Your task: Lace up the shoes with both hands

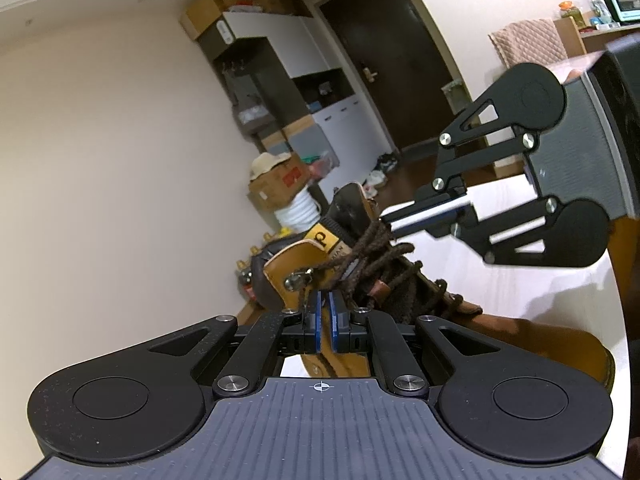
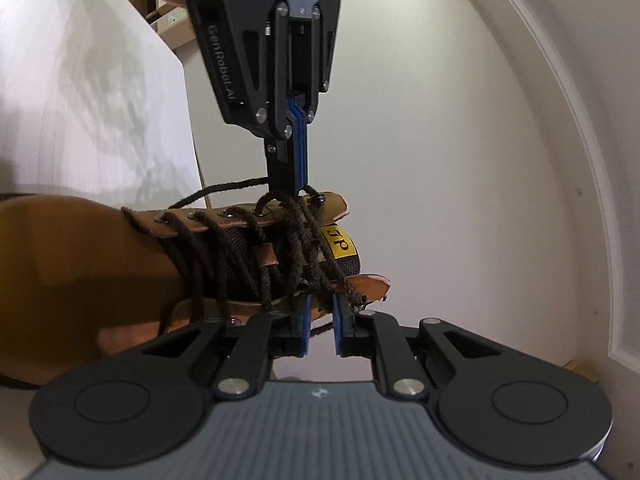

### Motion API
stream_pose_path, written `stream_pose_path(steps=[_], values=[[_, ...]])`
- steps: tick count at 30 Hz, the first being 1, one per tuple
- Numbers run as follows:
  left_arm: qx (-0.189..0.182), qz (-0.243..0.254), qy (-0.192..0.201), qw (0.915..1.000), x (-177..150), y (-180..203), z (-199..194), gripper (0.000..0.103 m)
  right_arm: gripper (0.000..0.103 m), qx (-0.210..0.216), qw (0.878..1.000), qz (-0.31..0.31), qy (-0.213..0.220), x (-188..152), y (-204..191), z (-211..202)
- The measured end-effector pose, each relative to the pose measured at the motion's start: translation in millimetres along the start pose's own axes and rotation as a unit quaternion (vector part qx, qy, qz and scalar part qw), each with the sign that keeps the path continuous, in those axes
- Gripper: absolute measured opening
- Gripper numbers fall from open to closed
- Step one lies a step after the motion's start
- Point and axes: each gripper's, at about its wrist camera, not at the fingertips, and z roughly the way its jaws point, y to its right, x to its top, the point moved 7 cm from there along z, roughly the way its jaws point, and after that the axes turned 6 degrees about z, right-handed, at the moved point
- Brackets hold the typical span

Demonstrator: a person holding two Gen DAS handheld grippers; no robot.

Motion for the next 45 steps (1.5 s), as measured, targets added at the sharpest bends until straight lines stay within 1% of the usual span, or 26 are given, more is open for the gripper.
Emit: stream_pose_path(steps=[2,6,12,14,17,18,19,20,21,28,29,30,31,34,40,44,45], values=[[0.002,0.003,0.001,1.0,0,1,-1,0.007,0.002,0.015,0.998,0.058,0.005,1,13,-3],[0.005,0.013,0.004,0.9999,-1,1,-1,0.007,0.001,0.031,0.991,0.134,0.007,1,31,-10],[0.005,0.036,0.001,0.9993,1,3,3,0.008,0.0,0.044,0.986,0.158,0.002,2,35,-2],[0.008,0.048,0.0,0.9988,2,4,5,0.008,0.0,0.042,0.985,0.169,0.015,8,41,-7],[0.01,0.069,-0.002,0.9976,3,8,9,0.008,0.001,0.035,0.987,0.155,0.016,13,43,-9],[0.011,0.075,-0.002,0.9971,4,9,10,0.008,0.004,0.032,0.988,0.149,0.015,12,43,-9],[0.011,0.079,-0.003,0.9968,4,10,11,0.009,0.007,0.025,0.992,0.126,0.013,8,37,-7],[0.011,0.082,-0.003,0.9965,4,10,13,0.009,0.013,0.022,0.993,0.112,0.008,5,33,-6],[0.013,0.087,-0.003,0.9961,4,10,14,0.009,0.015,0.02,0.995,0.102,0.003,3,29,-6],[0.017,0.107,-0.014,0.994,4,17,24,0.009,0.014,0.009,0.998,0.06,0.002,3,11,3],[0.018,0.11,-0.014,0.9937,4,18,25,0.011,0.014,0.007,0.998,0.055,0.002,3,10,4],[0.018,0.116,-0.014,0.993,4,20,25,0.015,0.014,0.006,0.999,0.051,0.002,3,10,4],[0.018,0.123,-0.015,0.9921,4,22,25,0.017,0.014,0.004,0.999,0.046,0.0,3,9,4],[0.026,0.142,-0.018,0.9893,3,26,27,0.017,0.014,0.005,0.999,0.042,0.0,1,7,5],[0.028,0.143,-0.015,0.9893,1,27,32,0.016,0.014,0.007,0.999,0.045,-0.002,0,7,5],[0.013,0.122,-0.015,0.9924,2,21,33,0.016,0.014,0.009,0.999,0.049,-0.004,0,8,4],[0.009,0.115,-0.016,0.9932,2,20,33,0.012,0.014,0.009,0.999,0.05,-0.004,0,9,4]])
